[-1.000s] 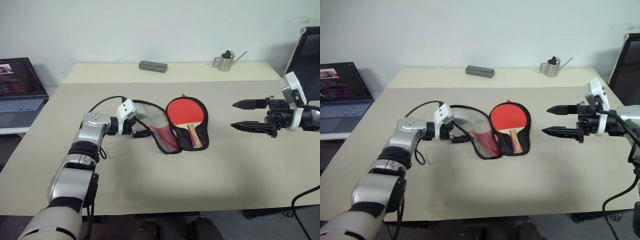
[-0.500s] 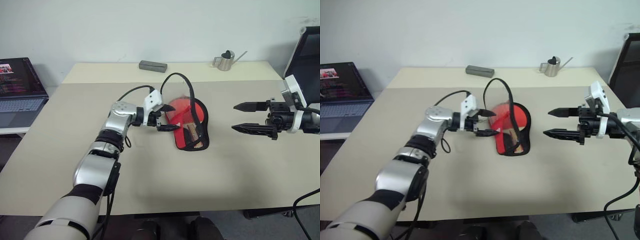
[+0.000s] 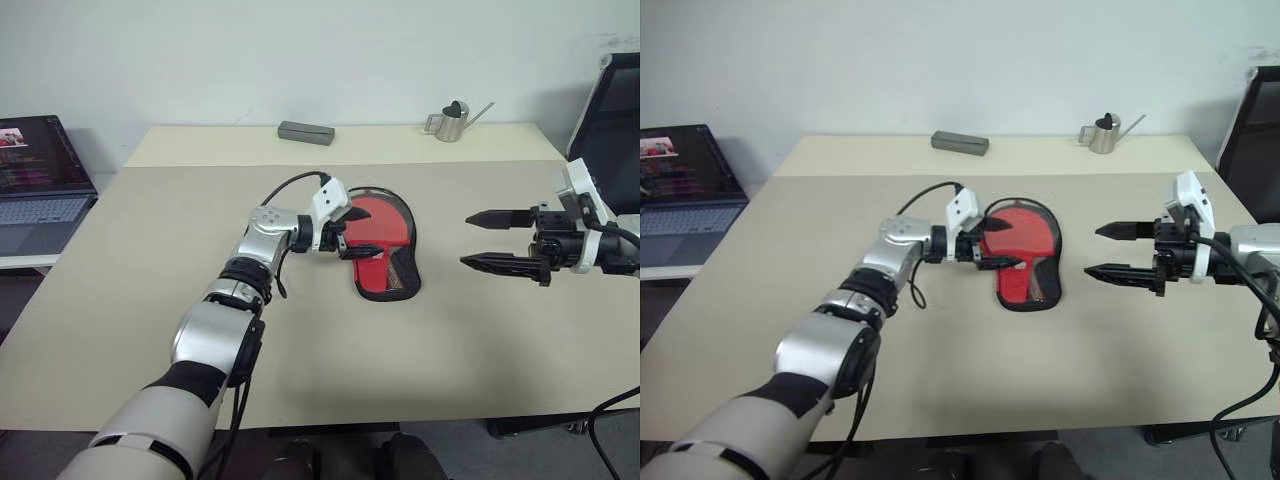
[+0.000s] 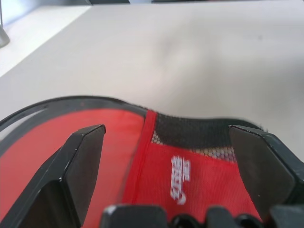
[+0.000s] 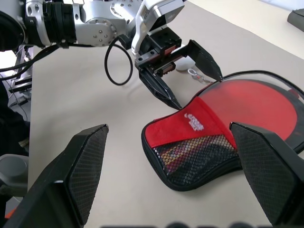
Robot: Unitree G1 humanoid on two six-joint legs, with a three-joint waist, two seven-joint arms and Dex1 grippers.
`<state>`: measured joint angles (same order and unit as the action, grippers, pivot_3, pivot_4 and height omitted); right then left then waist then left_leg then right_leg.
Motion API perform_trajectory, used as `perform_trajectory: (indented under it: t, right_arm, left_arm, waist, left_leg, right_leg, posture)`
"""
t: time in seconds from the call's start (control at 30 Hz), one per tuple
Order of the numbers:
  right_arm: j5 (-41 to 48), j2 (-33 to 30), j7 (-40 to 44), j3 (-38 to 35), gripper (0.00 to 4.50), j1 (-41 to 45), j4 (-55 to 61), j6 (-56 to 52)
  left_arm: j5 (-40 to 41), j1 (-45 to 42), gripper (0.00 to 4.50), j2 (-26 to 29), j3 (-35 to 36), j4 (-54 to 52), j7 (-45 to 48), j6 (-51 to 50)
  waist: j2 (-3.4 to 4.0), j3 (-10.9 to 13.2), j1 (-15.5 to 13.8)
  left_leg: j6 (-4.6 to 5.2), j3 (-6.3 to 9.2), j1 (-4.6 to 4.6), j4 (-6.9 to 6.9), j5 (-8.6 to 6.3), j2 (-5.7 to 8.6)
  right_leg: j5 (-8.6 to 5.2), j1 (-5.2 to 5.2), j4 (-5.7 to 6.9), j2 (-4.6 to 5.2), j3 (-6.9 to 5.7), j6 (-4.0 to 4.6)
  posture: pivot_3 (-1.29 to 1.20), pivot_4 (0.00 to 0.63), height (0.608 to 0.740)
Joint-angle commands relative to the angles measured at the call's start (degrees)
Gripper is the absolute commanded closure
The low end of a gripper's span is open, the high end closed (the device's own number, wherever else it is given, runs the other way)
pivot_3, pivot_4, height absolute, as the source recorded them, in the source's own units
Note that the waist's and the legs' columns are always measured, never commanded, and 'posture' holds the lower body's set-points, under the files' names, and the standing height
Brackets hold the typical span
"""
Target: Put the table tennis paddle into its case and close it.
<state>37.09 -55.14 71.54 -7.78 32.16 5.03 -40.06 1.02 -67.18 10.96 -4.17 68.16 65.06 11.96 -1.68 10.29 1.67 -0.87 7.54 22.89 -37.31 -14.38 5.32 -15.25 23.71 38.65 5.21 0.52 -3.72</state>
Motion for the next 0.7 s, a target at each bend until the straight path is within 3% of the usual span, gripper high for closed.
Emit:
perform_trajectory:
  t: [0.03,0.17,0.33,0.53,0.7]
  right_arm:
    - [1.38,0.17,-1.07,-1.89,0.03,0.09,2.25,-0.54]
    - [2.12,1.57,-3.29,-1.99,0.03,0.20,2.76,-1.56]
    - [3.02,5.23,-8.22,-1.29,0.03,1.43,2.99,-4.60]
    - [0.55,14.16,-16.79,2.36,0.03,1.93,2.90,-4.04]
    - [-5.41,20.13,-22.43,4.82,0.03,3.39,-1.96,1.51]
  left_arm:
    - [0.26,-0.03,0.00,-0.78,1.25,0.68,-2.33,1.04]
    - [0.05,-0.05,0.00,-1.30,1.50,0.89,-5.31,2.29]
    - [1.48,-0.41,0.00,1.53,2.24,-3.21,-2.49,3.95]
    - [3.66,5.05,0.00,11.54,3.63,-14.58,3.71,2.03]
    - [4.63,11.97,0.00,18.54,4.91,-22.17,3.52,-1.57]
  waist:
    - [0.00,0.00,0.02]
    - [0.00,0.00,0.06]
    - [0.00,0.01,0.04]
    - [0.01,0.00,0.69]
    - [0.02,-0.01,0.38]
  left_leg:
    - [0.00,0.00,0.00,0.00,0.00,0.00]
    - [0.00,0.00,-0.01,-0.04,0.00,0.00]
    - [0.00,0.01,0.01,-0.22,0.00,0.01]
    - [-0.01,0.02,-0.03,-0.33,-0.01,-0.03]
    - [-0.01,0.04,0.00,-0.46,-0.01,0.04]
  right_leg:
    - [0.00,0.00,0.00,0.00,0.00,0.00]
    - [0.00,0.00,0.07,0.00,0.01,0.00]
    - [0.00,0.01,0.20,0.00,0.03,0.00]
    - [0.01,0.05,0.34,-0.07,0.14,0.01]
    - [0.03,0.05,0.34,-0.06,0.17,-0.03]
  posture:
    - [0.00,0.150,0.740]
    - [0.00,0.150,0.740]
    - [0.00,0.150,0.740]
    - [0.00,0.150,0.740]
    - [0.00,0.150,0.740]
